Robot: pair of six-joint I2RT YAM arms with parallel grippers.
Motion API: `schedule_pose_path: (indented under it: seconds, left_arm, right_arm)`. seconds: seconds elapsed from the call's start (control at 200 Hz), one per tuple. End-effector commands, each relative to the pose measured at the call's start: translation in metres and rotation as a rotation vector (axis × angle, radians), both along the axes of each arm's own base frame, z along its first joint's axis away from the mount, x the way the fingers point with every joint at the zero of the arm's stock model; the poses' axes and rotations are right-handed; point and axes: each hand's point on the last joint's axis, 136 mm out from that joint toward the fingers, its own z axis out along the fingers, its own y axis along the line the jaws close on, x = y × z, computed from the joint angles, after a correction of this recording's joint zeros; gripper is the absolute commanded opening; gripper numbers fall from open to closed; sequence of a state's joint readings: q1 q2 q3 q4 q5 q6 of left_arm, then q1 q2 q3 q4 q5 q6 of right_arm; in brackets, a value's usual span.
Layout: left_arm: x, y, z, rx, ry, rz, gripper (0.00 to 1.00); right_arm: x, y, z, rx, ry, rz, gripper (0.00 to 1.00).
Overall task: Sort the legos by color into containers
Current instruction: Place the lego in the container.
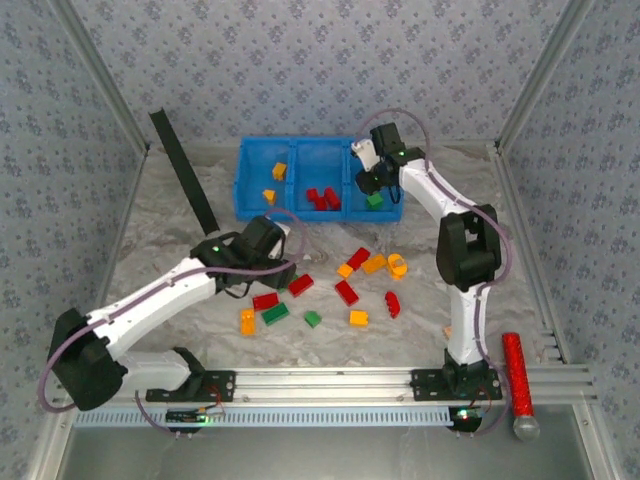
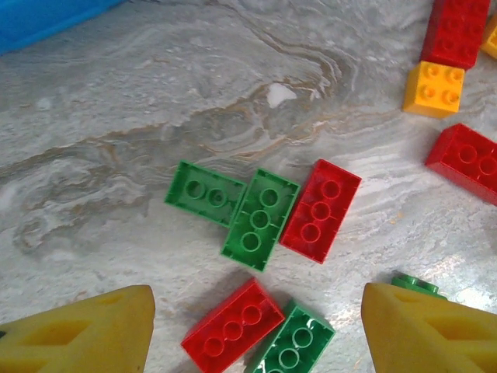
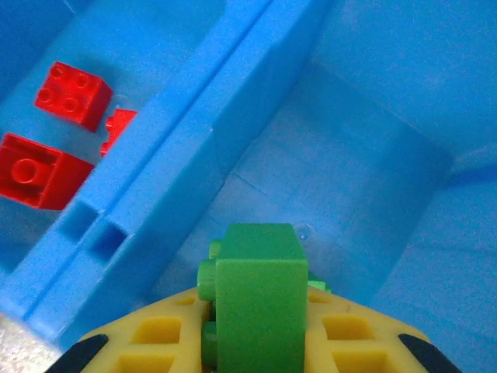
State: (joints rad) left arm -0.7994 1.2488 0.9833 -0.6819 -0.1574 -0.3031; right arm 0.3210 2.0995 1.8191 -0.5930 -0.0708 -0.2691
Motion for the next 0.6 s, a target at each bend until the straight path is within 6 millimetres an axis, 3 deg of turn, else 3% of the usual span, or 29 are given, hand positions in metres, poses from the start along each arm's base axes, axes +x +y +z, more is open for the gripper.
schedule_pose_path:
  seconds: [0.0,0.39,0.595]
  left_arm:
    - [0.005,-0.014,-0.007,0.002,-0.022,-0.032,0.71]
    - [0.010,-0.055,-0.032,0.009,0.023,-0.097,0.71]
    - [0.010,-0.072,-0.044,0.019,0.051,-0.123,0.71]
  right_arm:
    - [0.010,-0.009,-0.008,-0.014,0.033,-0.048,0.13]
    - [0.027,-0.021,-0.048,-0.030,0.091,-0.096,0.18]
    - [0.036,-0.021,-0.058,-0.049,0.091,-0.095,0.22]
